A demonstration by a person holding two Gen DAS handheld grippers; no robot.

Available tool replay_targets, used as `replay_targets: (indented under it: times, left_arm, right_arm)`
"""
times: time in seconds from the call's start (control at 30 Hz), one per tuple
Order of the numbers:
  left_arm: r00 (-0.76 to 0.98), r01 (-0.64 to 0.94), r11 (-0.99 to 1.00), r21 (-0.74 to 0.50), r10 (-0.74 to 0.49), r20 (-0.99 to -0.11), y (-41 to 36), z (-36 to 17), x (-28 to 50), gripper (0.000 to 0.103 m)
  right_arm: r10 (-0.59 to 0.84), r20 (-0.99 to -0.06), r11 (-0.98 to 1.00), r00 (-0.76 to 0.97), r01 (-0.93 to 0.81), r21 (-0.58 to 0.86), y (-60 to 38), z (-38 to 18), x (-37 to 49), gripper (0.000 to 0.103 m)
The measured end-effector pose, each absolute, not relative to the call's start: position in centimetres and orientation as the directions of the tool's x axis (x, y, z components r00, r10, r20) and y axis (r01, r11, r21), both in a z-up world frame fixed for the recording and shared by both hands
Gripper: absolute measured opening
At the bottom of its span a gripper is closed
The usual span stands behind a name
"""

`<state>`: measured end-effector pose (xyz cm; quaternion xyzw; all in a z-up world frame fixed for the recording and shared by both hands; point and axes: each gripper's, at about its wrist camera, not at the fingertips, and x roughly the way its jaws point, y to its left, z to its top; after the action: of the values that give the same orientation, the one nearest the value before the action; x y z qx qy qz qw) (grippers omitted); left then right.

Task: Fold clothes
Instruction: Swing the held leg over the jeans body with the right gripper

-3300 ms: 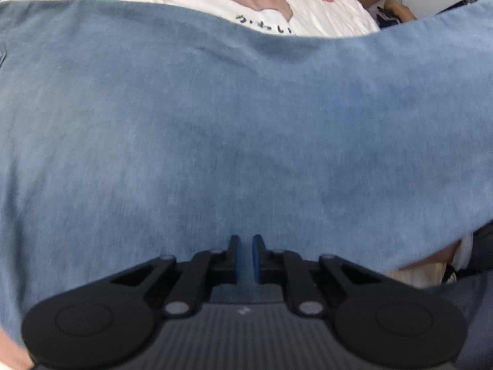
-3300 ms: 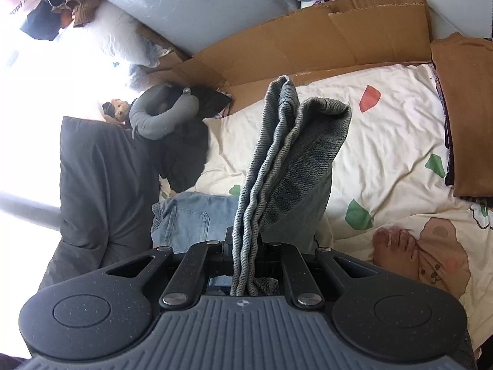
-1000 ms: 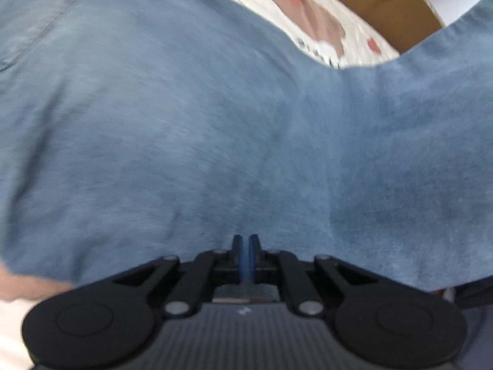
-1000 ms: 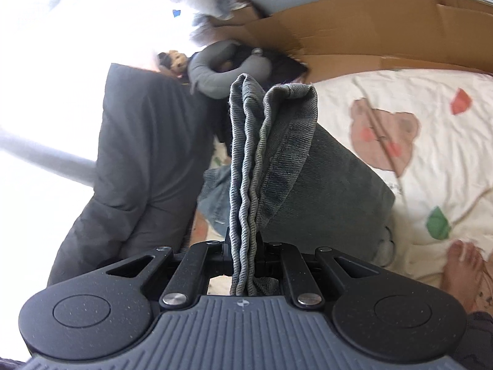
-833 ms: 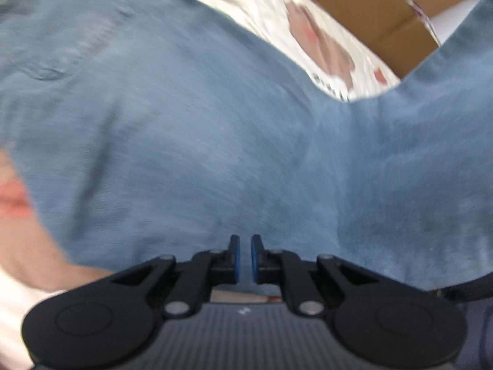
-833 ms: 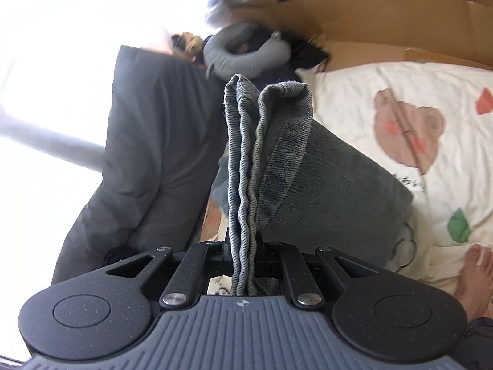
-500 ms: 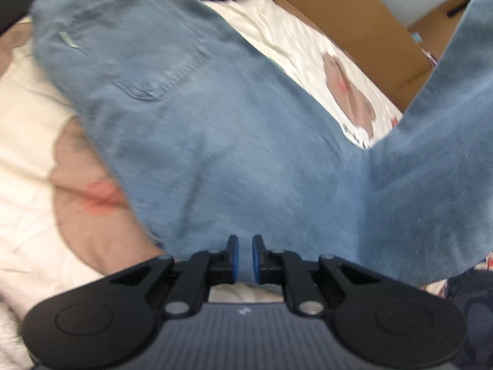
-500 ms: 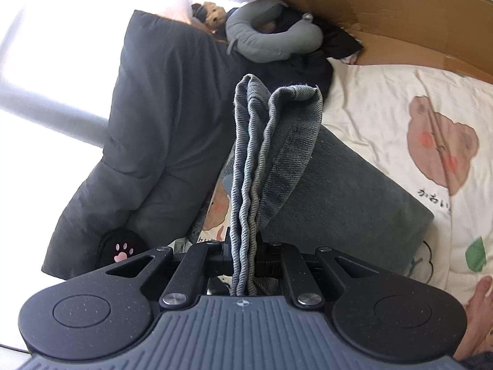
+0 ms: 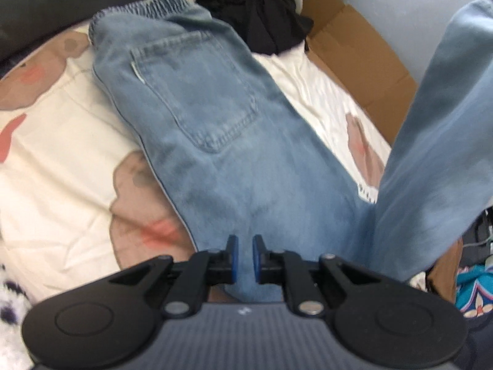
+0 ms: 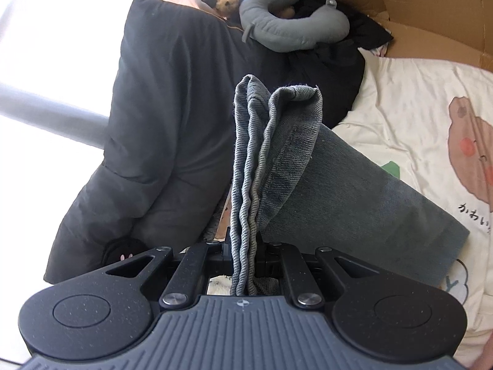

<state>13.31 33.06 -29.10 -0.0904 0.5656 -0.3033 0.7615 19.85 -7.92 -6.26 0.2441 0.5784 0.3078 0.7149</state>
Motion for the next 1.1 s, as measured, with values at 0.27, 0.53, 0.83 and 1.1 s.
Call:
replay_targets:
  times: [0.27, 0.53, 0.83, 1.1]
  left_arm:
    - [0.237, 0.345, 0.796, -0.496, -0.586, -0.775, 33.5, -27.7, 15.4, 0.01]
    - [0.278, 0.325, 0.805, -0.497, -0.584, -0.763, 34.0, -27.7, 16.2, 0.01]
    - [0.365, 0.29, 0.813, -0.505, -0.582, -0.727, 34.5, -27.5, 17.7, 0.01]
    - [0.453, 0.248, 0.816, -0.522, -0.573, -0.682, 34.6, -26.6, 18.8, 0.01]
  right_arm:
    - [0.752, -0.651, 0.659, 0.105, -0.135, 0.74, -4.4, -9.7, 22.0, 0.007]
    - [0.752, -0.655, 0.659, 0.07, -0.12, 0.743, -1.0, -13.6, 23.8, 0.007]
    - [0.754, -0.651, 0.657, 0.083, -0.081, 0.75, 1.7, -18.0, 25.9, 0.008]
    - [0.762, -0.638, 0.647, 0.109, -0.103, 0.755, 4.5, -19.7, 26.9, 0.012]
